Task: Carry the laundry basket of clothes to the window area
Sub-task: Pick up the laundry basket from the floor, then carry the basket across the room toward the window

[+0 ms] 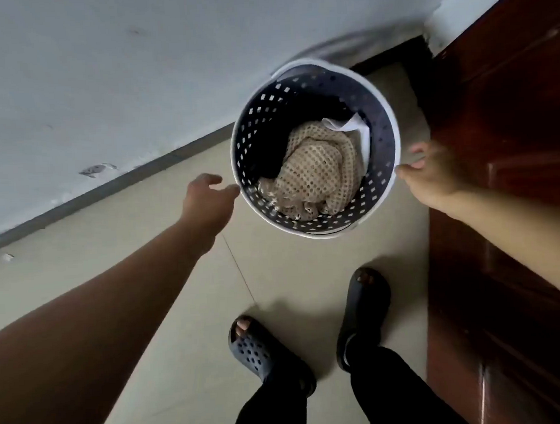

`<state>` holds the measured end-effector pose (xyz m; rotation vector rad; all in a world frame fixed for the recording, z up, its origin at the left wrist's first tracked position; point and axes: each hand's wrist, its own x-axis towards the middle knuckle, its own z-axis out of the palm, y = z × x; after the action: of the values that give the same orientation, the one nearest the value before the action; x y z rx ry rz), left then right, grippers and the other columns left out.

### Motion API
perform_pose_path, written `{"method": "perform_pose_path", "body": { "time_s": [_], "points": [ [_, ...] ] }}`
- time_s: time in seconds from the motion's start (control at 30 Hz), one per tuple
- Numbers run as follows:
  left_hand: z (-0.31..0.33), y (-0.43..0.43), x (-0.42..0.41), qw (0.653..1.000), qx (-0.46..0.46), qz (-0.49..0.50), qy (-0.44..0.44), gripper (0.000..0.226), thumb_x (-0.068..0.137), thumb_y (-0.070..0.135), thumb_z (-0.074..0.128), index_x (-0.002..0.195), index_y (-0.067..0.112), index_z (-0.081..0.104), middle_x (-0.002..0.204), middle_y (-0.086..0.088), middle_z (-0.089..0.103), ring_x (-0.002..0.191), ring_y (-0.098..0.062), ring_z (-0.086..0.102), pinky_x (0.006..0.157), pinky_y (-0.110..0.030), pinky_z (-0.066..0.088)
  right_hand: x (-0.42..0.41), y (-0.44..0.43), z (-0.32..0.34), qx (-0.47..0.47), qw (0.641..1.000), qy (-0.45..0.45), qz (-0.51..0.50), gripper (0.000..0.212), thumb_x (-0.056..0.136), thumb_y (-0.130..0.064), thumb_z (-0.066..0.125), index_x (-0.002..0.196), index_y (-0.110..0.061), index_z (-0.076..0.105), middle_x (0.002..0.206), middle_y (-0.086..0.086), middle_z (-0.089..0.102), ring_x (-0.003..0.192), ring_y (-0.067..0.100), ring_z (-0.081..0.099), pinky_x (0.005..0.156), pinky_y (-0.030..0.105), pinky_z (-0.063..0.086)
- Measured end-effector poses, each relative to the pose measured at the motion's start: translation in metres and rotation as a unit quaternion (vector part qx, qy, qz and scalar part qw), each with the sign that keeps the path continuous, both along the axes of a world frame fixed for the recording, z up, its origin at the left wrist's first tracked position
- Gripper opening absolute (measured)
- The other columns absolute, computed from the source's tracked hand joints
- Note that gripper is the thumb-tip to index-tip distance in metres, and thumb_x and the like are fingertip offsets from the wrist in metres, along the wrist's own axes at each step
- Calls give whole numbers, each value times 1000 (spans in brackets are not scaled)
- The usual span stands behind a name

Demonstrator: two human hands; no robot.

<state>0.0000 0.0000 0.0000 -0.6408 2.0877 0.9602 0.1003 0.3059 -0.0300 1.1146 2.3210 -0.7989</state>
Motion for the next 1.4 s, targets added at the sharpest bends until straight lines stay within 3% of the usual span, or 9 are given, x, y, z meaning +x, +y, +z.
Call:
{"method": "perform_pose_path", "body": {
  "time_s": [0.1,0.23,0.43,0.67,0.9,1.1,1.27,1.33,1.4],
  "points": [
    [-36,13,-7,1000,3,9,20,60,76,29,61,132,13,49,123,-17,62,110,-34,63,94,-50,53,-17,5,-37,13,1000,17,-3,56,81,-40,60,129,-12,50,128,18,61,115,41,59,95,49,49],
    [-64,24,-9,998,4,25,51,7,81,11,53,82,17,56,102,-22,69,90,-40,70,74,-53,60,-30,9,-66,44,999,23,4,35,84,-34,54,108,-9,55,107,18,64,99,38,63,83,46,53],
    [-24,15,-2,995,-34,-5,99,5,69,17,50,71,21,48,93,-21,68,83,-43,68,71,-56,58,-26,10,-26,41,997,61,4,19,82,-20,58,98,-10,56,99,20,67,89,41,66,80,52,56],
    [142,-4,34,990,-50,-28,127,9,82,19,51,88,12,53,85,-14,68,80,-37,68,74,-54,57,3,-12,153,27,995,91,30,26,84,-24,58,108,-13,57,95,12,67,91,39,64,83,47,51],
    [348,-23,67,980,-58,-8,189,15,87,19,50,92,6,55,74,-4,56,72,-25,54,64,-42,46,28,-39,361,-2,984,178,4,18,84,-13,59,101,-7,62,74,2,62,69,27,58,64,30,37],
    [496,-45,95,967,-29,30,250,15,88,19,51,88,4,56,75,-8,60,68,-23,53,60,-37,44,46,-60,511,-37,967,252,-22,15,83,-14,60,97,-9,63,73,-2,66,71,28,66,68,41,53],
    [583,-65,117,953,-5,67,296,12,89,18,52,81,10,55,70,-6,60,66,-25,54,60,-40,44,64,-82,607,-73,948,310,-12,9,86,-12,60,95,-12,62,78,3,68,75,31,66,70,51,56],
    [612,-74,127,945,12,83,316,11,90,18,54,80,12,55,72,-10,64,68,-29,58,63,-46,48,73,-90,637,-94,940,327,-6,6,88,-11,59,92,-16,61,81,9,68,77,33,66,67,49,57],
    [636,-80,138,938,21,98,332,12,90,19,55,79,14,56,76,-16,66,73,-36,62,66,-51,50,84,-98,664,-113,932,343,-8,19,89,-9,59,84,-28,58,81,2,66,76,24,64,62,37,54]
  ]
}}
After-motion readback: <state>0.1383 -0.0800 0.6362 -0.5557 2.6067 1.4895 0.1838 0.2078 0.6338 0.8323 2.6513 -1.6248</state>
